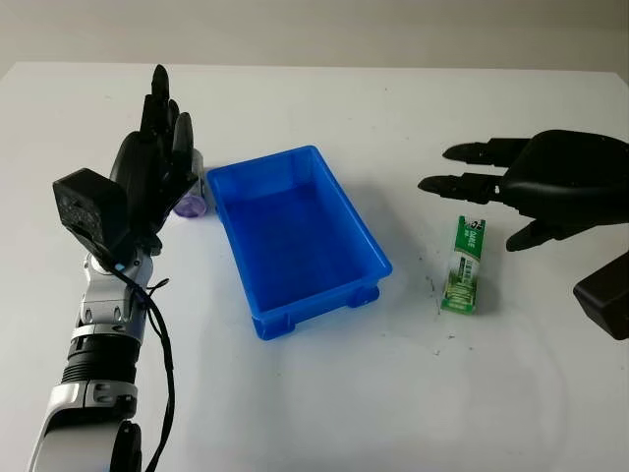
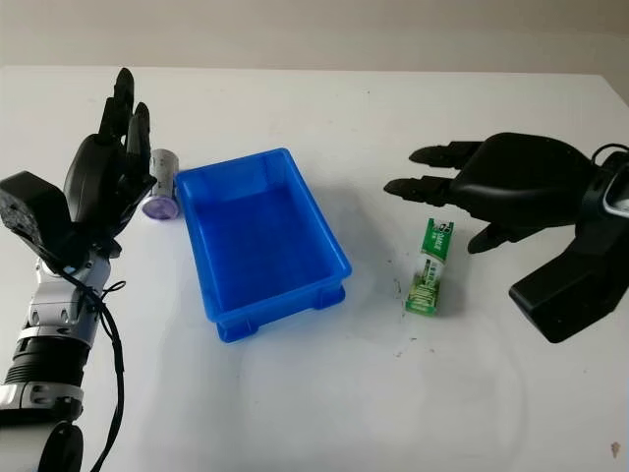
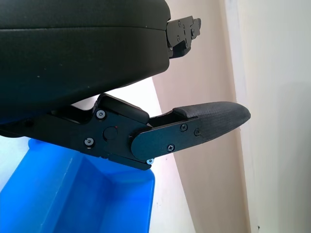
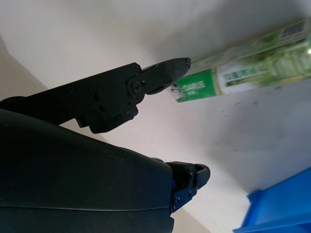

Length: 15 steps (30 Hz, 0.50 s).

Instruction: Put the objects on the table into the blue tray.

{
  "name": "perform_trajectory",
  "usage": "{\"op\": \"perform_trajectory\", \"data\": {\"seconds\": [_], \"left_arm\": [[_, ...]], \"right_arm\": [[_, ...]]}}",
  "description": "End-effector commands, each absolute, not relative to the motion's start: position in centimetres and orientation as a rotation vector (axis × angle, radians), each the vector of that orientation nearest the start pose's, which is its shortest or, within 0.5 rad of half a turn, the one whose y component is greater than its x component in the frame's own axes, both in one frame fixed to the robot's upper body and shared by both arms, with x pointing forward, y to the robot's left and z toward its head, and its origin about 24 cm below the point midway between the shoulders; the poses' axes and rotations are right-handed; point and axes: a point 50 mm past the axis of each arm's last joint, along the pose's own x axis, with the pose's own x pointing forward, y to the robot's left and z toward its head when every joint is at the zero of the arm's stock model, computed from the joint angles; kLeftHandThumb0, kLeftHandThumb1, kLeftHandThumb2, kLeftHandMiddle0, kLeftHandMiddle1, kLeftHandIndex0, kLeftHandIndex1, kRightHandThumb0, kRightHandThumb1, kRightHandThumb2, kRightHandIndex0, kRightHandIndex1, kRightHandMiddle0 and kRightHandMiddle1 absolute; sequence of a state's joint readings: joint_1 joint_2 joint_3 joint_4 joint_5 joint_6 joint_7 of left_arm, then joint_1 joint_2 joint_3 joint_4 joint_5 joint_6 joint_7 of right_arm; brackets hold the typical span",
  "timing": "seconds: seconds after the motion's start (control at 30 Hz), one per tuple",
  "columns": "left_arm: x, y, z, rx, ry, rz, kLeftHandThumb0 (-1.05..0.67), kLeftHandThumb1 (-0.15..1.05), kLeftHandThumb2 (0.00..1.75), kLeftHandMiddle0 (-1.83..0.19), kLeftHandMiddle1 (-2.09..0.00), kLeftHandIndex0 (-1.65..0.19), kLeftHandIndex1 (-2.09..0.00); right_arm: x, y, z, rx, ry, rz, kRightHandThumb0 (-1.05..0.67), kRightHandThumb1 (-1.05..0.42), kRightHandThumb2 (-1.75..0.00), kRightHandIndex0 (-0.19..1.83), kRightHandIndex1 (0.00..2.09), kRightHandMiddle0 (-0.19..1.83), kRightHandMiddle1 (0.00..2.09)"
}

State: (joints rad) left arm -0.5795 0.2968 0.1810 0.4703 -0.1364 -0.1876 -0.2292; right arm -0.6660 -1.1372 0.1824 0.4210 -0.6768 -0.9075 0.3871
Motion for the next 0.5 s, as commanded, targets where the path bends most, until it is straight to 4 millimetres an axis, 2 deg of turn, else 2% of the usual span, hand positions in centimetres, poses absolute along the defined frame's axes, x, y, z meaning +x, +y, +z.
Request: {"op": "perform_trajectory", "data": {"seconds": [0.0,0.47], "left_arm": [[35.4,21.4,15.0,0.114,-0.346,-0.094,-0.81,1.05,0.66,0.19,0.0,0.19,0.0],[35.3,21.5,15.1,0.125,-0.345,-0.092,-0.81,1.05,0.66,0.19,0.0,0.19,0.0]], "right_arm": [[29.7,-26.7,21.9,-1.944,-0.396,0.74,-0.32,-0.88,-0.05,0.28,0.11,0.27,0.09],[29.0,-26.7,20.0,-1.896,-0.345,0.85,-0.27,-0.87,-0.06,0.32,0.08,0.29,0.06]]}}
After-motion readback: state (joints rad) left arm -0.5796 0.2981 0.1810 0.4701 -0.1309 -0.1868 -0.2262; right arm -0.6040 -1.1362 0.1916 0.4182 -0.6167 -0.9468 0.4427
